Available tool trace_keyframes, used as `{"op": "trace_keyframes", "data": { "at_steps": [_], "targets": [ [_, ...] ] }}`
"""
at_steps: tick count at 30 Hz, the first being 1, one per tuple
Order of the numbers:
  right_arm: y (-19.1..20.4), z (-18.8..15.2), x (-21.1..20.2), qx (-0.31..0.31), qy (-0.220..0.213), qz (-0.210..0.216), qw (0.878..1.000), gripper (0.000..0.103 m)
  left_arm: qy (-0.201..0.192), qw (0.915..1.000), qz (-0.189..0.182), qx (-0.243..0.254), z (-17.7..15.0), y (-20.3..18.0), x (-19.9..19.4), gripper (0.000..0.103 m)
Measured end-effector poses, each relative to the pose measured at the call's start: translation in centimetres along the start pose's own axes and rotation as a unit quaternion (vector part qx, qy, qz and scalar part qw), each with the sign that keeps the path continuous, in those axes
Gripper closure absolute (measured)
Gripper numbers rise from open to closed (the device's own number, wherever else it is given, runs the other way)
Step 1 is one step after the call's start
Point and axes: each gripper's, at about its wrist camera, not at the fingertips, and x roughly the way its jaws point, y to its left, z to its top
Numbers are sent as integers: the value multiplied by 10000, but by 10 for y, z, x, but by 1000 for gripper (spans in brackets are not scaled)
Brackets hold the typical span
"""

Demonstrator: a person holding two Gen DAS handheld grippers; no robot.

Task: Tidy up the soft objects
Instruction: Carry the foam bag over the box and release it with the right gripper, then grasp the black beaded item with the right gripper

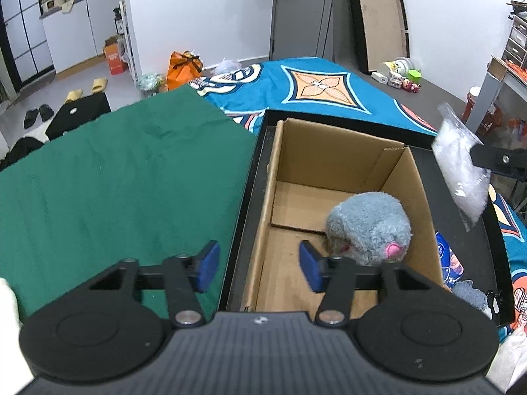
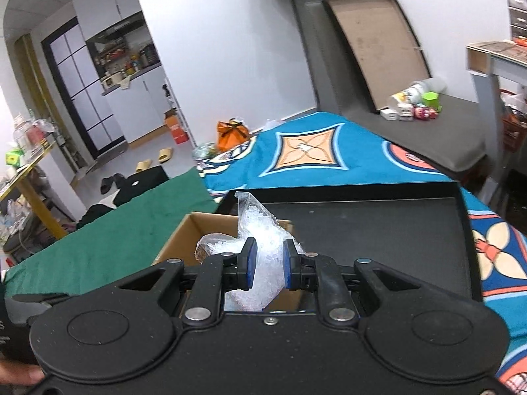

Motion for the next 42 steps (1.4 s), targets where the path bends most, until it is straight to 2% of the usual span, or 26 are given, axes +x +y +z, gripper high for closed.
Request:
{"op": "trace_keyframes", "data": {
  "at_steps": [9,14,16,17,19,20,26,35,42],
  "targets": [
    [25,7,15,15,-42,246,9997,86,76,9999,-39,-62,-4,7,3,77],
    [32,12,22,67,-110,415,9991,85,125,9999,-75,-70,-5,8,6,83],
    [32,12,26,158,-88,435,9989,80,131,9999,-71,-76,-5,9,7,87],
    [31,12,28,208,-30,462,9987,69,137,9998,-83,-83,-5,9,7,88],
    [30,9,29,252,40,434,9987,55,151,9998,-92,-83,-7,9,8,94],
    [29,7,27,248,49,405,9989,53,148,9998,-101,-77,-7,9,8,94],
    [22,-2,16,296,165,285,9990,52,142,9998,-67,-83,-6,7,8,95],
    [10,-18,-2,269,306,-151,9991,33,147,9998,-42,-90,-5,4,8,94],
    [-8,-33,-15,346,433,-400,9977,28,100,9999,95,5,-3,-1,5,93]
  ]
}}
